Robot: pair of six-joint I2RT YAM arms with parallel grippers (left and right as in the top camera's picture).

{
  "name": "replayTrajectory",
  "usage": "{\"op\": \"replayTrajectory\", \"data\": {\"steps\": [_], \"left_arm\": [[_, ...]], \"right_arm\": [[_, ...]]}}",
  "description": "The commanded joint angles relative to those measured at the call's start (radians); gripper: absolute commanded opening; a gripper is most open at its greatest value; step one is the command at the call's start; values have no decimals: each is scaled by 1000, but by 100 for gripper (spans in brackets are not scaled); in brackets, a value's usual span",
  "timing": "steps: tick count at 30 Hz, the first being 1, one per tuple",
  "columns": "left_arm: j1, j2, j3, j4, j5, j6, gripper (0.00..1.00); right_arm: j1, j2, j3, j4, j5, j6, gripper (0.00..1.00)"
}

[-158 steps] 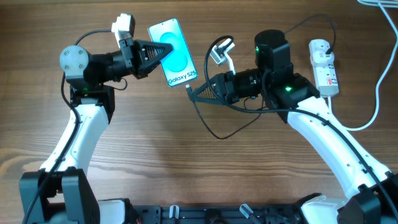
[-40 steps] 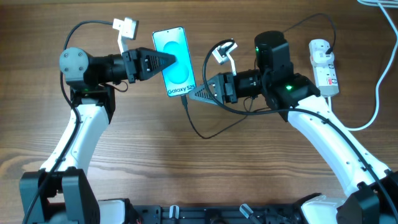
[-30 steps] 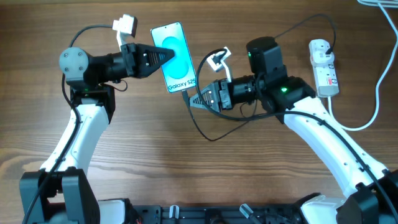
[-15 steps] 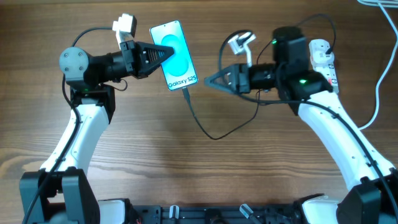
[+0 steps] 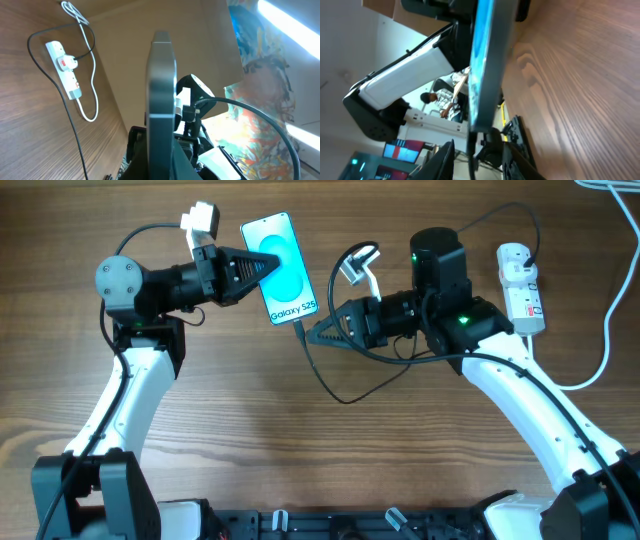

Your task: Plug charger to phone and switch on socket

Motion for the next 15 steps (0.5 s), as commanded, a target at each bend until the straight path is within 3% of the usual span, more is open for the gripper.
{"op": "replayTrajectory", "data": {"steps": [1, 7, 15], "left_arm": [[0, -16, 16, 7, -13, 9, 4], [0, -16, 16, 6, -13, 9, 4], [0, -16, 16, 6, -13, 9, 4]], "right_arm": [[8, -2, 2, 2, 40, 3, 30], [25, -2, 3, 3, 58, 4, 38], [49, -2, 3, 3, 108, 31, 19]]}}
